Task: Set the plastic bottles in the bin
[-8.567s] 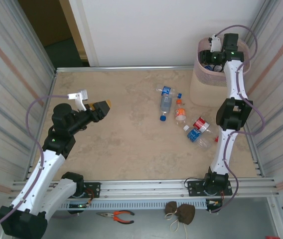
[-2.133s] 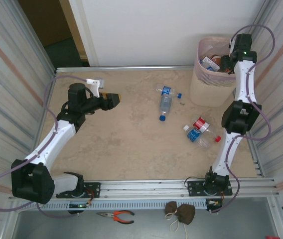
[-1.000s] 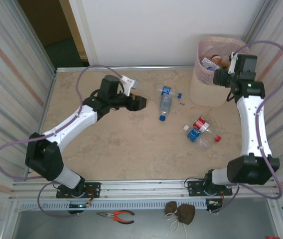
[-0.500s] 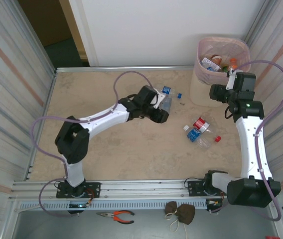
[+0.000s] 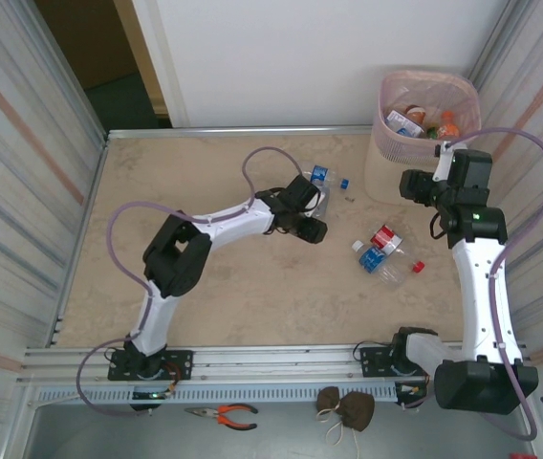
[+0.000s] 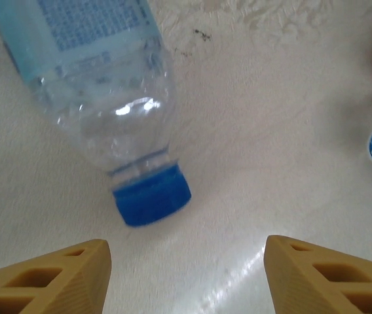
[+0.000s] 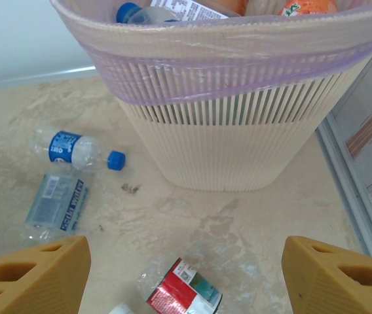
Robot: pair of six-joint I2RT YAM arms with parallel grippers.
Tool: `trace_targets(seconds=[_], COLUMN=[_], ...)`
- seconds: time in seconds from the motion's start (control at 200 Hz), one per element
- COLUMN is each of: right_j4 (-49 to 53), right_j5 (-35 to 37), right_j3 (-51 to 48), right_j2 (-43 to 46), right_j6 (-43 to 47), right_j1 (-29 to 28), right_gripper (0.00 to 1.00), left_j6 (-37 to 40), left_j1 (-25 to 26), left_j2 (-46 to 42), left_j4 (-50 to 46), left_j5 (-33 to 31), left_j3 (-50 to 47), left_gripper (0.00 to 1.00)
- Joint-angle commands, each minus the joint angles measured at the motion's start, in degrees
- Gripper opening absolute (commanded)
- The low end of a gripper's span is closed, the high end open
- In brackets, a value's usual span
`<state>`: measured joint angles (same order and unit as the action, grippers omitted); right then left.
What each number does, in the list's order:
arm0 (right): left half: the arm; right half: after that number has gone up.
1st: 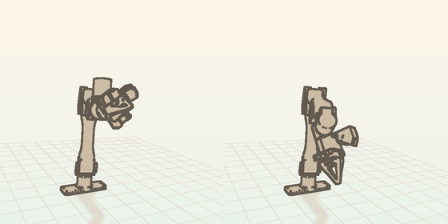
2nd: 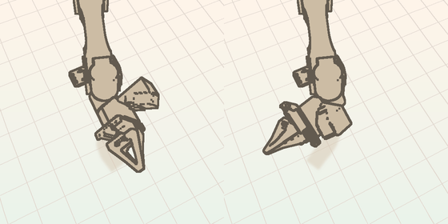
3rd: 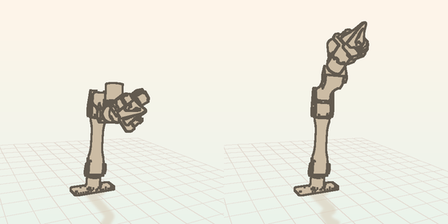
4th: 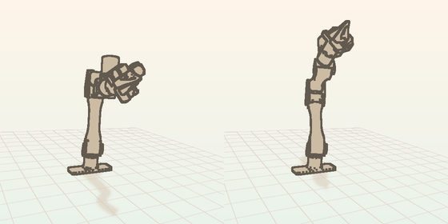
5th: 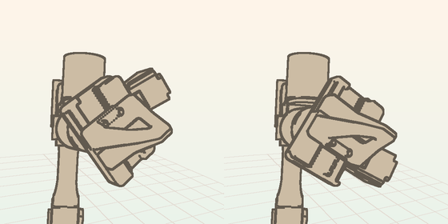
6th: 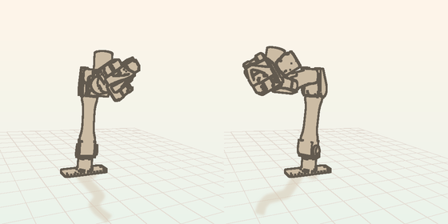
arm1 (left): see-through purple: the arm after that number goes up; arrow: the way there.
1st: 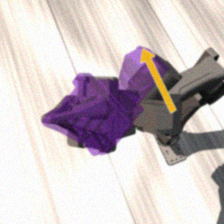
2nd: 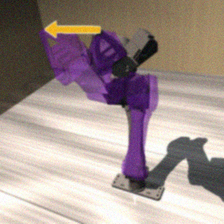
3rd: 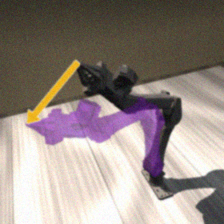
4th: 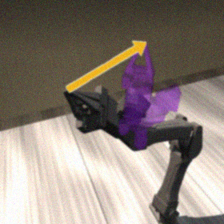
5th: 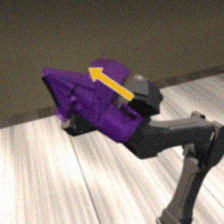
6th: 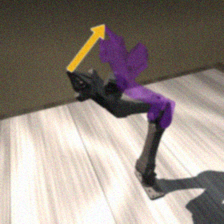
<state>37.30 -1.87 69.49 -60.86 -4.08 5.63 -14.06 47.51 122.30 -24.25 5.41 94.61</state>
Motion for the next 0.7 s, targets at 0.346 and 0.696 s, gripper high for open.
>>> trace_targets(seconds=[0.346,0.696], right_j4=[-0.8,-1.1], right_j5=[0.1,0.3], right_j3=[0.6,0.8], right_j2=[2.7,3.3], right_j6=[0.1,0.6], right_j1=[-0.3,-0.5], right_gripper=[0.77,0.77], left_j6=[-1.3,-1.6], left_j1=[-0.1,-0.8], left_j2=[10.3,9.3], left_j4=[-4.5,-4.1], left_j5=[-3.2,-3.5], left_j3=[10.9,9.6], left_gripper=[0.6,0.43])
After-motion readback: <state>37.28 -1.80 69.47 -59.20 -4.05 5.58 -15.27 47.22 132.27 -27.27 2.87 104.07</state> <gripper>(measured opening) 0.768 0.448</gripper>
